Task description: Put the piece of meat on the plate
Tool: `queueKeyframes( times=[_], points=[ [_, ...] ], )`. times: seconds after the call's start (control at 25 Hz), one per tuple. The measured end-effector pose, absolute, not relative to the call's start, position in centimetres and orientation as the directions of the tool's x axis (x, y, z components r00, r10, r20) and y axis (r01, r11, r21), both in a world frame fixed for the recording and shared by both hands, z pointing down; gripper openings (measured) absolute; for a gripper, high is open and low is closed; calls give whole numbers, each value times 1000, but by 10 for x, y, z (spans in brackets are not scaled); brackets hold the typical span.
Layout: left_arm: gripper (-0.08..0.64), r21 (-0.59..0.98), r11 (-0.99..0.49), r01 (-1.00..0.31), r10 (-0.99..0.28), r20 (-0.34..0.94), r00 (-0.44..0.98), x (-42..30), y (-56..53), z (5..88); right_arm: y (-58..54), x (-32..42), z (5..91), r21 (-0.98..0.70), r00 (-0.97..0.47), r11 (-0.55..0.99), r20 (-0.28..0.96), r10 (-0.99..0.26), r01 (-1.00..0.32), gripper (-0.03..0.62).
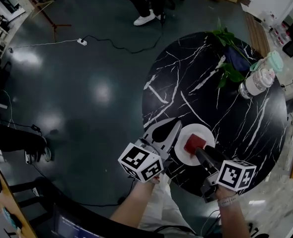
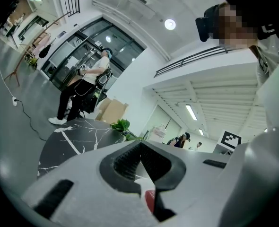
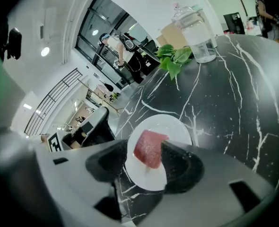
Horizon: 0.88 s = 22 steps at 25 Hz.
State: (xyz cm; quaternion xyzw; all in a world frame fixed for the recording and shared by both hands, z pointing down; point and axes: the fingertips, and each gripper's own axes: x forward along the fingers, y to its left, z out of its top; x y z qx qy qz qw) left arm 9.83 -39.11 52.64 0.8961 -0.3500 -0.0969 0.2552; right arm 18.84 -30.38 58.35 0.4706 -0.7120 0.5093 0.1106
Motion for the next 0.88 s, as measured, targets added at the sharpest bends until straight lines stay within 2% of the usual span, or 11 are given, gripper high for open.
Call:
queueKeyframes(
  times=[0.48, 0.68, 0.88],
  points=[
    [8, 514, -639, -573, -668, 1, 744, 90, -392, 497, -293, 164, 535, -610, -640, 271, 535, -552, -744, 195],
    [9, 491, -656, -573, -655, 7, 756, 92, -383, 477, -279, 159, 521, -567, -669, 366, 541, -510, -738, 147],
    [9, 483, -667, -568, -638, 23, 769, 94, -365, 457, -270, 150, 499, -571, -695, 405, 502, -515, -714, 56]
  ],
)
